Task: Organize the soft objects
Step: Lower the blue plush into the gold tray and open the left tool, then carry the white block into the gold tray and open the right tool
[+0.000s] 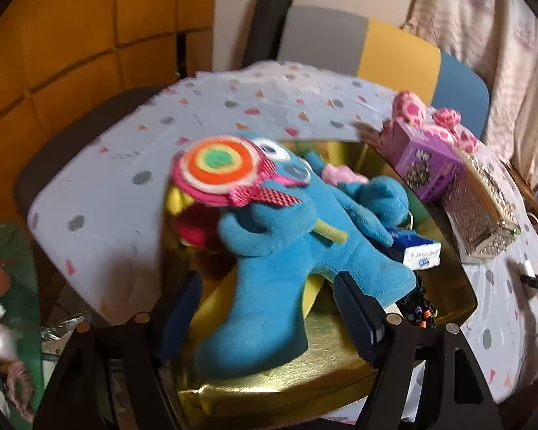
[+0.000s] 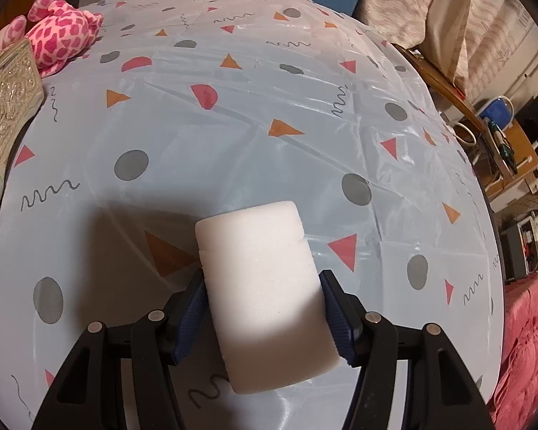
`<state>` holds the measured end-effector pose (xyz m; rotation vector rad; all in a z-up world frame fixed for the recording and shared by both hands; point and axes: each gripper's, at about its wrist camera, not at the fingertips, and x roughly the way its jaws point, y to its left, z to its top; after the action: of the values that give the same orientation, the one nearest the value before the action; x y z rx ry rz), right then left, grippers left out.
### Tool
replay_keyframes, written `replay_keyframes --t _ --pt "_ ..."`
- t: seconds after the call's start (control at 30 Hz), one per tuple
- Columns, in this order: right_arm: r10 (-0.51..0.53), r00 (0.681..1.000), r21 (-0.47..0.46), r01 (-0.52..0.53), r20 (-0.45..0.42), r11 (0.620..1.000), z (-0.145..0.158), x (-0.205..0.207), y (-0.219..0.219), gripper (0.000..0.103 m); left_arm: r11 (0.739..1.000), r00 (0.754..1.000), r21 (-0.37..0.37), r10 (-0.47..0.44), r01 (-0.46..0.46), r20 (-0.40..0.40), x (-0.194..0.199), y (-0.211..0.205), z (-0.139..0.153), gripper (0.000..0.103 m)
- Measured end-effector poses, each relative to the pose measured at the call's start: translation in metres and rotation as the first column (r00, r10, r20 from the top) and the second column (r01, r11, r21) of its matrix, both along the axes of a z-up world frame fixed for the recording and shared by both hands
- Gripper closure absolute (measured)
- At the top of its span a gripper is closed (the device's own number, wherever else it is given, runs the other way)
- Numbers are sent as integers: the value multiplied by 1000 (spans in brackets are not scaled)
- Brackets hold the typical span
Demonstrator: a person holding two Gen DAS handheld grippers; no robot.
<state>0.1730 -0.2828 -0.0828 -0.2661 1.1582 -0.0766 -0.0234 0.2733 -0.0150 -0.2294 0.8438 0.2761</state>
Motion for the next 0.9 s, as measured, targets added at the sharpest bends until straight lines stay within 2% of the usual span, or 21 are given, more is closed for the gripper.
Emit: replay_keyframes --t 0.27,0.37,0.53,0.6,0.67,0.73,0.8,0.9 --pt "-76 997 31 77 -25 997 8 -9 2 44 992 989 82 82 -93 125 -28 -17 31 23" --pt "-81 995 66 78 53 995 24 -21 9 44 989 985 103 88 -104 150 -34 -24 39 21" --pt "-81 985 152 57 153 987 52 -32 27 44 990 983 84 100 -114 153 -37 -29 42 16" --pt "-64 977 184 26 204 983 71 -37 40 44 988 982 87 110 -124 157 -39 -31 41 16" --pt "-38 968 209 -14 247 978 89 -42 54 44 986 980 89 124 -139 154 -40 -30 40 11" --pt "12 956 243 -87 293 966 112 -50 78 44 986 979 80 136 -149 149 -40 -29 38 10" --pt "67 947 277 -159 314 948 126 -55 102 44 985 980 77 140 -153 143 -41 -28 36 10" --pt "196 920 311 -306 339 900 145 -62 159 44 984 980 80 147 -158 137 -42 -27 34 7"
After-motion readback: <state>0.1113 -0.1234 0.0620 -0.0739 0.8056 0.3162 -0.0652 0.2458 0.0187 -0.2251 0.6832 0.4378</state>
